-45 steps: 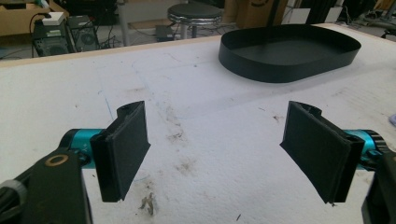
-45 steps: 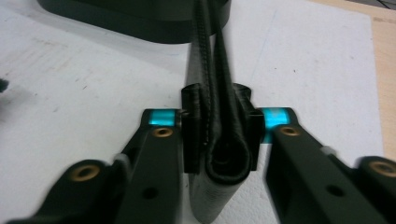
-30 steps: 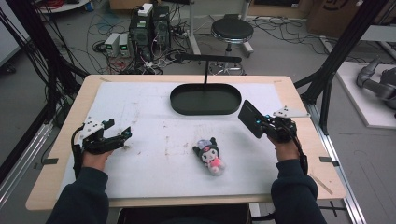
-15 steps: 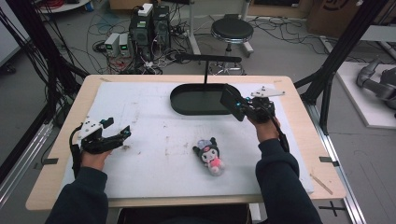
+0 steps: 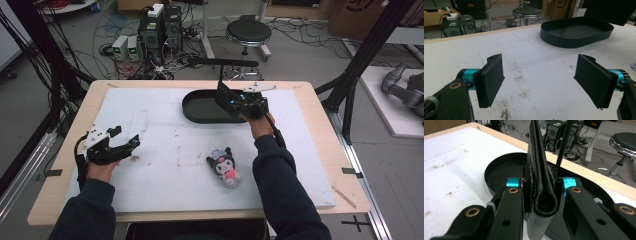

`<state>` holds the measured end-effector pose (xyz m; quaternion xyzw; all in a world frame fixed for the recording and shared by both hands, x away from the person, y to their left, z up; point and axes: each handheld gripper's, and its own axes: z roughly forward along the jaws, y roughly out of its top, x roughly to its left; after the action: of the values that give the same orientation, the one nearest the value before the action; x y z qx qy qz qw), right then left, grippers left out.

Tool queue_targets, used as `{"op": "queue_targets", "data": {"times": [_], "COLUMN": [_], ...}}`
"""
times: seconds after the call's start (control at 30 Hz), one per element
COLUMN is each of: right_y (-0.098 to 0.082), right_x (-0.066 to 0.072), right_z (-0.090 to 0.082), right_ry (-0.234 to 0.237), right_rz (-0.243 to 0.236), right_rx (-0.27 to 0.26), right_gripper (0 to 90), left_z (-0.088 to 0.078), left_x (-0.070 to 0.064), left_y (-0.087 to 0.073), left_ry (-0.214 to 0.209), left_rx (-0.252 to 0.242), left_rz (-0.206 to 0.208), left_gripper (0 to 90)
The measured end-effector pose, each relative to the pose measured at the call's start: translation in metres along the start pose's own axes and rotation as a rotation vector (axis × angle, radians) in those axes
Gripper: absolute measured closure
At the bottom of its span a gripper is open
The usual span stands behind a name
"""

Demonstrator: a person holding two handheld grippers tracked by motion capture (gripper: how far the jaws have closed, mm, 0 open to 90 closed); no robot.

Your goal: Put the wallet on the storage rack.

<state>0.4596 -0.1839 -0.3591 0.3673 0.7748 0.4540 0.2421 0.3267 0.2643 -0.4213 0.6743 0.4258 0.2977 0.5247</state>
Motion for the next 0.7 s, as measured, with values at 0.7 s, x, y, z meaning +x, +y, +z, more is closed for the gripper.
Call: {"op": "queue_targets", "data": {"times": [0.7], "right_y": [-0.014], "right_x": [-0.027], "right_z": [0.053], "right_ry": [-0.053], "right_rz": [0.29], "right_rx": [-0.001], "right_gripper": [78.1], "left_z": [-0.003], "left_x": [0.001], "left_y": [-0.002], "left_ry": [0.008], "left_rx": [0.004], "left_rz": [0.001], "left_gripper": [23.0]}}
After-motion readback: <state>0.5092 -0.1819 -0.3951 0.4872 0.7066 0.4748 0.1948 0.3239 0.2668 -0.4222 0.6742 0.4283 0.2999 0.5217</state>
